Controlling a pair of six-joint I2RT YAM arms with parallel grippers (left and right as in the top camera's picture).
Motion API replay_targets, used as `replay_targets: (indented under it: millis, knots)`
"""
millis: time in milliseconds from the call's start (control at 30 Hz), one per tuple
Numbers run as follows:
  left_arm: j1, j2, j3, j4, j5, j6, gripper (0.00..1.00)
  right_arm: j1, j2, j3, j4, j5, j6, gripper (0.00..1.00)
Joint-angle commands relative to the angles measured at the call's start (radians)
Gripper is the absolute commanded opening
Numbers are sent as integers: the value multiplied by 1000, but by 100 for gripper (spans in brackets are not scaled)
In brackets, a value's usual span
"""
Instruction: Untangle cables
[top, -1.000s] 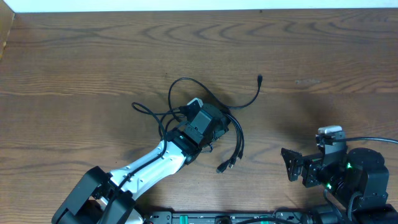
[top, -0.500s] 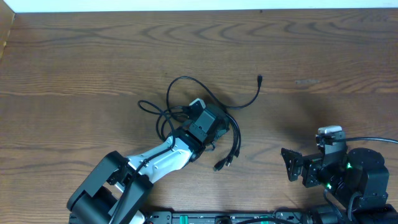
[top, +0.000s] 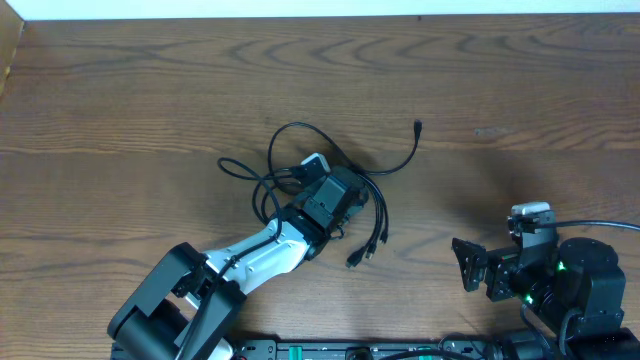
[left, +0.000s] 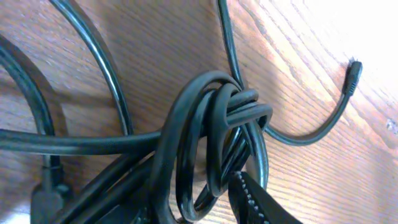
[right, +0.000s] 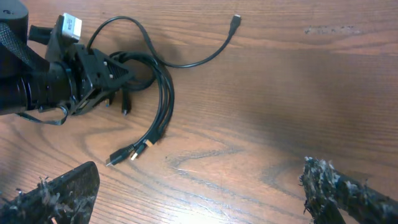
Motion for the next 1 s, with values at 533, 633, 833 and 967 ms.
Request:
replay_targets:
  millis: [533, 633, 833, 967]
  knots:
    - [1, 3, 11, -5, -137, 25, 22, -4, 0, -2, -4, -10, 14, 99]
    - [1, 3, 11, -5, -136, 80, 7, -4, 0, -2, -5, -10, 15, 99]
    - [1, 3, 11, 6, -134, 217, 8, -4, 0, -2, -4, -10, 14, 99]
    - [1, -25, 11, 34, -25, 361, 8, -4, 0, -2, -5, -21, 14, 99]
